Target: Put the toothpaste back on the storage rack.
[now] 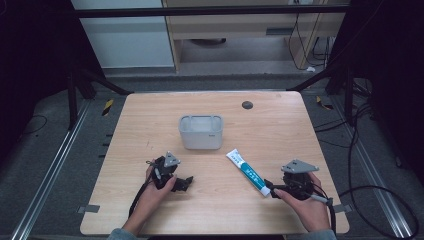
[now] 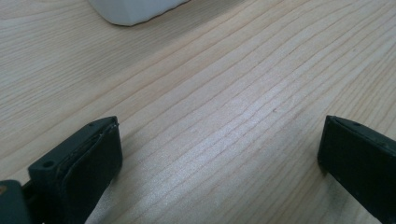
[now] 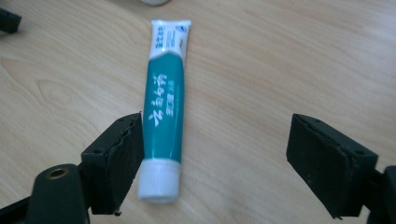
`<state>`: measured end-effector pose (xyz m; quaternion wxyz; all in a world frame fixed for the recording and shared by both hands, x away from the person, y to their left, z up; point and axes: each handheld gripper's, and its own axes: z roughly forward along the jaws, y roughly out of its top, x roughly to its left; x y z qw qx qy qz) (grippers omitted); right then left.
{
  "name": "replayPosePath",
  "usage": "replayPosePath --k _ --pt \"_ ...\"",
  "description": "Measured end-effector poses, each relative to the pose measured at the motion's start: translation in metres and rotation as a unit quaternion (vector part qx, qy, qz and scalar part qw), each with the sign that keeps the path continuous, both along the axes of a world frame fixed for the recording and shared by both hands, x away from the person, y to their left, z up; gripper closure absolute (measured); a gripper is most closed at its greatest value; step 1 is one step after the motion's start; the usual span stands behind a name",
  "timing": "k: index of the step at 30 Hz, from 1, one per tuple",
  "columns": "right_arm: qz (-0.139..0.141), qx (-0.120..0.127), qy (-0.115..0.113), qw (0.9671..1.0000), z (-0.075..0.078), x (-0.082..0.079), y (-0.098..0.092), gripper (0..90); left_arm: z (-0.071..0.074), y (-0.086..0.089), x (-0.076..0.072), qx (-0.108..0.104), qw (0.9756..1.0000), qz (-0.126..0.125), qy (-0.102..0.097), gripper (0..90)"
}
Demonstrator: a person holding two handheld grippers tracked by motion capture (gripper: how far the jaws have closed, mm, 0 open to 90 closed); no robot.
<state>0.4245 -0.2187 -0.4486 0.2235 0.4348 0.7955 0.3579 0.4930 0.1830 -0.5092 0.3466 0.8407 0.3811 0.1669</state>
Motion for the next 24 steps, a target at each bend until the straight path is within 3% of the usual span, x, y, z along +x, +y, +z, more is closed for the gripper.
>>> replayPosePath --k 5,6,12,24 --pt "-0.007 -0.006 0.018 0.9998 0.008 0.014 0.014 24.6 0.0 0.0 0.0 0.0 1.0 0.0 0.0 0.0" --pt "0.0 -0.009 0.033 0.9994 0.012 0.021 0.022 27.2 0.0 0.0 0.0 0.0 1.0 0.0 0.0 0.0" --pt "0.007 -0.01 0.05 0.9987 0.019 0.047 0.042 29.3 0.0 0.0 0.0 0.0 1.0 0.0 0.0 0.0" --pt "0.032 -0.047 0.077 0.9954 0.034 0.075 0.076 31.0 0.0 0.0 0.0 0.001 1.0 0.002 0.0 0.0"
